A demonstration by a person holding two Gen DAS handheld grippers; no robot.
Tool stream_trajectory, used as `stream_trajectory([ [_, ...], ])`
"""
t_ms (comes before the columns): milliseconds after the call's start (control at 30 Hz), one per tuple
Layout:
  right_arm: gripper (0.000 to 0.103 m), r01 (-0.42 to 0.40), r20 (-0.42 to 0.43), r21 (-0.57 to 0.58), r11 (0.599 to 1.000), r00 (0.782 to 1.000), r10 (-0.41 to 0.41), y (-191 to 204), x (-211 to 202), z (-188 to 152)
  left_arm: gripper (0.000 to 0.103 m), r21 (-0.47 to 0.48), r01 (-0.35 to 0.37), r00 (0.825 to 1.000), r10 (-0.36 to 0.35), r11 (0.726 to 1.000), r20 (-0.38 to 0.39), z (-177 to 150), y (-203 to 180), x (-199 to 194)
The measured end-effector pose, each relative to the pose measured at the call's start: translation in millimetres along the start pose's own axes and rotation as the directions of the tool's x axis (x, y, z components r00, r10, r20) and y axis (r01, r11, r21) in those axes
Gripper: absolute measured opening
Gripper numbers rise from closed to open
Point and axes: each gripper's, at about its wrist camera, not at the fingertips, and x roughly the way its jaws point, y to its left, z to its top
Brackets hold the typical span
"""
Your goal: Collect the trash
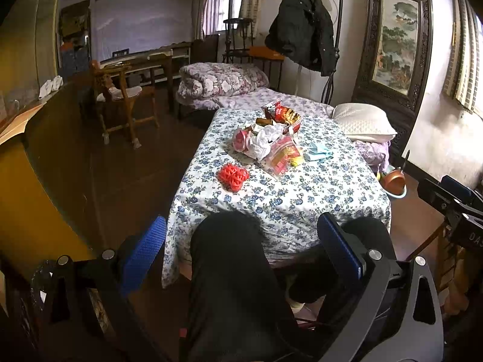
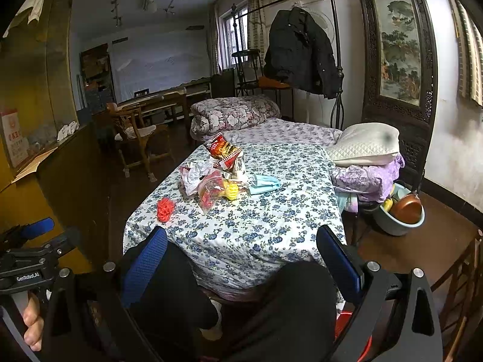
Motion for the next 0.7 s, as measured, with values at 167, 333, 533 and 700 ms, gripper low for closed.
stream_trajectory([
  [167, 0.097, -0.001, -0.001, 0.000, 1.000, 1.000, 0.001, -0.3, -0.2, 0.1, 0.096, -0.001, -0.001, 1.000, 0.001, 1.000, 0.000, -0.7, 0.1, 0.1],
  [333, 0.097, -0.002, 0.000, 0.002, 1.000, 1.000, 0.002, -0.7, -0.5, 0.6, 0.096, -0.002, 0.001, 1.000, -0.001, 1.000, 0.000, -1.4, -0.2, -0.1],
  [533, 0.097, -0.001, 0.001, 0.000, 1.000, 1.000, 0.001, -0.4, -0.5, 0.9, 0.096, -0.002, 0.002, 1.000, -0.002, 1.000, -0.001, -0.6, 0.4, 0.1],
  [700, 0.097, 0.000, 0.000, 0.001, 1.000, 1.000, 0.000, -0.3, -0.5, 1.0, 0.096, -0.003, 0.002, 1.000, -0.002, 1.000, -0.001, -1.0, 0.2, -0.1],
])
